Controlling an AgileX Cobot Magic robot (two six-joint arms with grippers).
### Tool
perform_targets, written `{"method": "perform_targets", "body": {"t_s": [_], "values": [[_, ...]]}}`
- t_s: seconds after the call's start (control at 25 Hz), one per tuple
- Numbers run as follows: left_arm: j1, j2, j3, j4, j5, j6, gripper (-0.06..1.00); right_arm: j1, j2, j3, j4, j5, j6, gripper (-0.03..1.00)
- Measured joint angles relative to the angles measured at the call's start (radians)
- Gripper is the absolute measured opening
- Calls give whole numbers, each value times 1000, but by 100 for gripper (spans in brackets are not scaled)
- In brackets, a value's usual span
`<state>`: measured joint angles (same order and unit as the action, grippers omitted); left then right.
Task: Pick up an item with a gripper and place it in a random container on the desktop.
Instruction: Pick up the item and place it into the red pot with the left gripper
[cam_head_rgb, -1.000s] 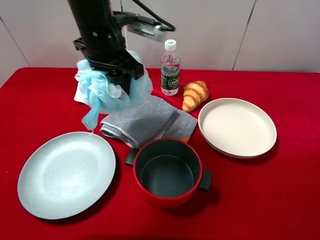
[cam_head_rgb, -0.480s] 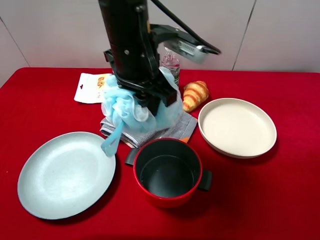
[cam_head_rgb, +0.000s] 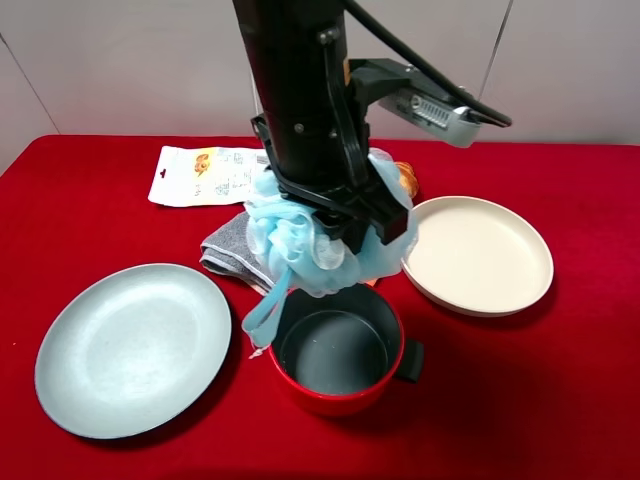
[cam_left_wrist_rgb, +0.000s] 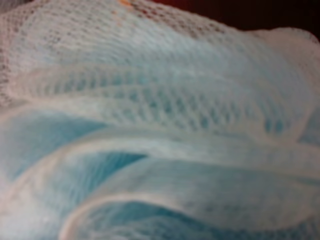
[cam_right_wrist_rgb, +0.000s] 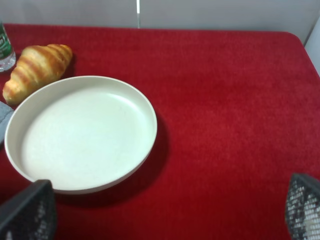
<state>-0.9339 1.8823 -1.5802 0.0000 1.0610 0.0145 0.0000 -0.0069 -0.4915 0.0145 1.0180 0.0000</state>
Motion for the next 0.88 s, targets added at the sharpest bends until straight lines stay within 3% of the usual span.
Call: {"method": "perform_targets", "body": {"t_s": [0.24, 0.88], "values": [[-2, 38, 0, -51, -7, -2, 48, 0, 0, 0, 0, -1, 0, 69], [-41, 167, 0, -79, -27, -33, 47, 0, 0, 0, 0, -1, 0, 69]]}}
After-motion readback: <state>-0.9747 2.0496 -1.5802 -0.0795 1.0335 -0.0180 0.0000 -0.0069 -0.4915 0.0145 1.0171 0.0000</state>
